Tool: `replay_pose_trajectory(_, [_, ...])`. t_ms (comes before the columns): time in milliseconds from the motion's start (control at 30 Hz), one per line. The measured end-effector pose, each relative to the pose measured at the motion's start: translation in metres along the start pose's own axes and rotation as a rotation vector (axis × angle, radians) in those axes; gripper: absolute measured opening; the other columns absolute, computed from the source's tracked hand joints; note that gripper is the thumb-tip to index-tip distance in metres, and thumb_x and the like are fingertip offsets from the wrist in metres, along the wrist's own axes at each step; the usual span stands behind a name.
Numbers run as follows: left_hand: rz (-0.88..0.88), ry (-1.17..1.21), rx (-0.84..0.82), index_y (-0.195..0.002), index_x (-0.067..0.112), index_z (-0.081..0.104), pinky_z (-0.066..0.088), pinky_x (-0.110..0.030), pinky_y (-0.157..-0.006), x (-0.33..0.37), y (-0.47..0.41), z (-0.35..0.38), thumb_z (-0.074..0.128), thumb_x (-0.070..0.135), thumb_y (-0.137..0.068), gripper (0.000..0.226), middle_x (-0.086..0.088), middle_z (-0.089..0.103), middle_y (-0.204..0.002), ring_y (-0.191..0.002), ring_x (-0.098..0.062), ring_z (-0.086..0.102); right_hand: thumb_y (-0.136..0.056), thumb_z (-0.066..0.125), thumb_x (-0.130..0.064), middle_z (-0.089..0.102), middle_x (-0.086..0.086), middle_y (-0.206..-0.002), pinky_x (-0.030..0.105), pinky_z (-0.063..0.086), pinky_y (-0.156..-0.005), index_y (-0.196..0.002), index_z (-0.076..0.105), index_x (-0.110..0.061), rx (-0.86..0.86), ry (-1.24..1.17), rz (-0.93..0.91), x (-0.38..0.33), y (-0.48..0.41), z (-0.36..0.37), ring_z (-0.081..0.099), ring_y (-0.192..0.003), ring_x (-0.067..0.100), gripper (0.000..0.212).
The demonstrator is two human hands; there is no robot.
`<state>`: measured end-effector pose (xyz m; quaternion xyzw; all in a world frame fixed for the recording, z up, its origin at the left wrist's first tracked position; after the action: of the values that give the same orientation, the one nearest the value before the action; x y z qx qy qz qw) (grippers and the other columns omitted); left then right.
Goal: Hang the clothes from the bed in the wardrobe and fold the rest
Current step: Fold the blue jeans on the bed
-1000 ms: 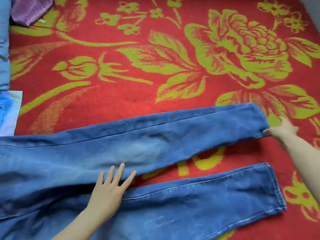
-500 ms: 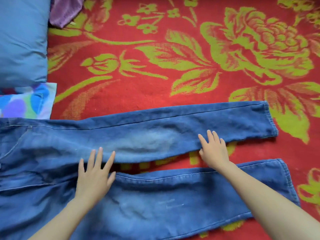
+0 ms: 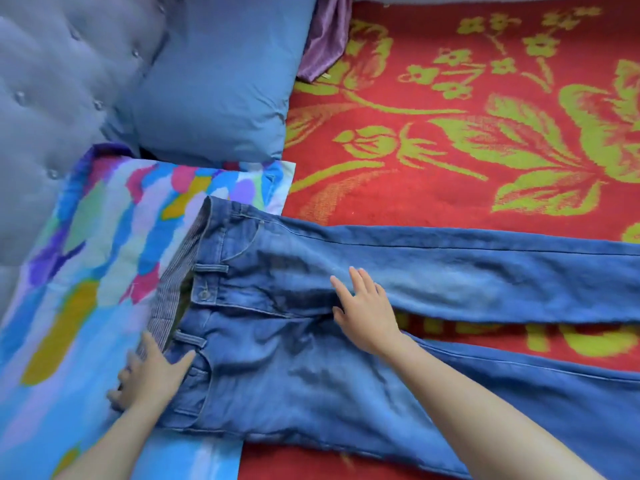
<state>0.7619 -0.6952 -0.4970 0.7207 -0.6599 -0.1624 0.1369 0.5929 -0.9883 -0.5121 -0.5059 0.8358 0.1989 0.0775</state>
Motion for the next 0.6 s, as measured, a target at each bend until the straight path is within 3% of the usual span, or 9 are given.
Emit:
replay_pose_trajectory(33, [0.02,-0.016,-0.061,-0.145,0.02,0.025,0.033,-0.05,-0.099,-0.01,-0.006,0.002,0.059,0.06,-0.08,0.084,-0.02,0.037,-0.142,-0.126,-0.038,0.038,-0.096,0.04,-0.031,0.01,0.018,-0.155,0.038,0.019,-0.109,-0.148,0.021,-0.018,-0.005,-0.005,-0.011,-0.024,-0.007,0.003,0.008,-0.144,0.028,0.057])
replay_pose_trajectory(100, [0.148,-0.117,-0.115,-0.122,0.021,0.047,0.041,-0.041,-0.089,-0.024,-0.015,0.005,0.056,0.055,-0.084,0.052,-0.014,0.055,-0.123,-0.114,-0.034,0.051,-0.097,0.039,-0.029,0.009,0.018,-0.155,0.039,0.017,-0.11,-0.148,0.02,-0.017,-0.027,0.004,-0.048,-0.071,-0.021,0.013,0.006,-0.144,0.028,0.056])
replay_pose_trajectory(167, [0.286,-0.148,-0.147,-0.098,0.023,0.045,0.043,-0.035,-0.081,-0.031,-0.016,0.005,0.049,0.041,-0.093,0.019,-0.01,0.063,-0.107,-0.105,-0.03,0.057,-0.095,0.039,-0.024,0.008,0.018,-0.155,0.04,0.016,-0.11,-0.148,0.019,-0.017,-0.088,0.011,-0.094,-0.115,-0.031,0.028,0.006,-0.144,0.027,0.057])
replay_pose_trajectory(200, [0.336,-0.071,-0.162,-0.092,0.021,0.039,0.043,-0.035,-0.077,-0.034,-0.02,0.003,0.048,0.033,-0.096,0.015,-0.011,0.063,-0.097,-0.1,-0.032,0.058,-0.094,0.039,-0.022,0.007,0.017,-0.156,0.04,0.016,-0.11,-0.148,0.018,-0.017,-0.116,0.008,-0.119,-0.136,-0.036,0.036,0.005,-0.144,0.027,0.058])
replay_pose_trajectory(400, [0.434,0.438,-0.245,-0.081,0.017,0.048,0.045,-0.039,-0.074,-0.094,-0.04,-0.025,0.056,0.009,-0.091,0.015,-0.01,0.066,-0.077,-0.079,-0.032,0.06,-0.095,0.04,-0.029,0.008,0.01,-0.157,0.043,0.018,-0.109,-0.149,0.015,-0.025,-0.232,-0.009,-0.213,-0.225,-0.049,0.075,0.008,-0.143,0.028,0.061])
replay_pose_trajectory(533, [0.381,0.533,-0.242,-0.07,0.023,0.048,0.037,-0.019,-0.059,-0.14,-0.042,-0.021,0.058,0.001,-0.088,0.03,0.0,0.06,-0.059,-0.056,-0.009,0.052,-0.098,0.036,-0.037,-0.001,0.008,-0.159,0.045,0.012,-0.113,-0.15,0.01,-0.032,-0.369,-0.054,-0.271,-0.256,-0.041,0.099,-0.001,-0.145,0.028,0.058])
replay_pose_trajectory(600, [0.344,0.512,-0.302,-0.066,0.021,0.047,0.033,-0.021,-0.057,-0.145,-0.047,-0.011,0.059,-0.003,-0.086,0.034,0.001,0.054,-0.058,-0.059,-0.015,0.048,-0.098,0.035,-0.038,-0.002,0.006,-0.159,0.044,0.011,-0.114,-0.15,0.01,-0.033,-0.396,-0.074,-0.266,-0.257,-0.04,0.103,-0.001,-0.145,0.026,0.057])
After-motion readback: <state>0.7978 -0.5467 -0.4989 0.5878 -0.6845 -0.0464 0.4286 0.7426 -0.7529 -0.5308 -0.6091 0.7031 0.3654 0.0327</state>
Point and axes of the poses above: each hand's wrist, its own y-axis away from the middle knuckle, its own z-axis out of the palm, x = y × z, the point moved 4 cm from there along -y, towards the middle knuckle
